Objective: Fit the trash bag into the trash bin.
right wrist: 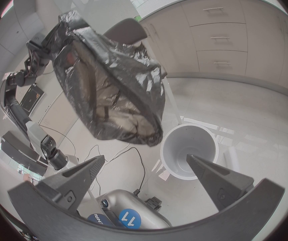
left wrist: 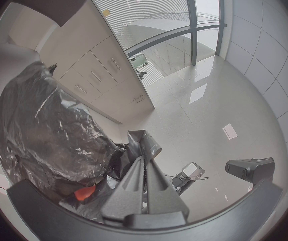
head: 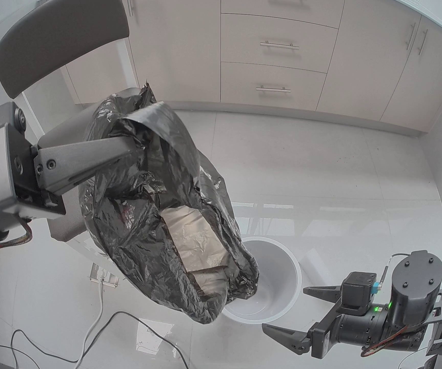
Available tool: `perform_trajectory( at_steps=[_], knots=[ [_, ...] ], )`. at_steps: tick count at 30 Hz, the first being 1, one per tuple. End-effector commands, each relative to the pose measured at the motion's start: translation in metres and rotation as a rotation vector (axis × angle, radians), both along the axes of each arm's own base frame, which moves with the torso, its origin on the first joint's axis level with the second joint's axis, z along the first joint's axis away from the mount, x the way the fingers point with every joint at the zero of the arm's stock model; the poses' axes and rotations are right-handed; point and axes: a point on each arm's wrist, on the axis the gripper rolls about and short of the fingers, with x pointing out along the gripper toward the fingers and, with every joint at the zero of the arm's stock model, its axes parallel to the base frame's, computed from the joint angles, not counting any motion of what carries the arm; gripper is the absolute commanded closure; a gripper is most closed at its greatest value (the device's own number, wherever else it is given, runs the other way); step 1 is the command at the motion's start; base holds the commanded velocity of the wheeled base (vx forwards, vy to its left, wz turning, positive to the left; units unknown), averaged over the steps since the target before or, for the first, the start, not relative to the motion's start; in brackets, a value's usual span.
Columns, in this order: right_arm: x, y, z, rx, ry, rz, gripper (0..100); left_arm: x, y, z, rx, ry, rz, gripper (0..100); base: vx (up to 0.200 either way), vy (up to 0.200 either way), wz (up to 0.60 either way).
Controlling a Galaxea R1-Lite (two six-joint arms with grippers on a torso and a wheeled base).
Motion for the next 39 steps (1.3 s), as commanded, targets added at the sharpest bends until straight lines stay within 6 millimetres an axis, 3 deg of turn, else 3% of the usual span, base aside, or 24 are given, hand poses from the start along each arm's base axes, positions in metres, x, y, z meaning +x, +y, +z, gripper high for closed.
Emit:
perform_trajectory(
  at_steps=[1, 10, 18, 32, 39],
  knots=[
    [0.006, 0.013, -0.014, -0.039, 0.024, 0.004, 0, 0.001, -0.001, -0.001, 0.003, 0.006, -0.001, 100, 0.0, 0.0, 0.0],
    [0.055, 0.047, -0.041, 0.013, -0.033, -0.092, 0, -0.001, 0.0, -0.001, 0.001, 0.006, -0.001, 100, 0.0, 0.0, 0.0],
    [0.073, 0.066, -0.062, -0.025, -0.054, -0.142, 0, -0.002, 0.0, -0.001, 0.0, 0.004, -0.002, 100, 0.0, 0.0, 0.0],
    [0.102, 0.06, -0.048, 0.05, -0.15, -0.209, 0, -0.003, 0.001, -0.003, 0.001, 0.006, -0.002, 100, 0.0, 0.0, 0.0],
    [0.105, 0.07, -0.058, 0.036, -0.147, -0.197, 0, -0.004, 0.002, -0.003, 0.002, 0.008, -0.002, 100, 0.0, 0.0, 0.0]
  ],
)
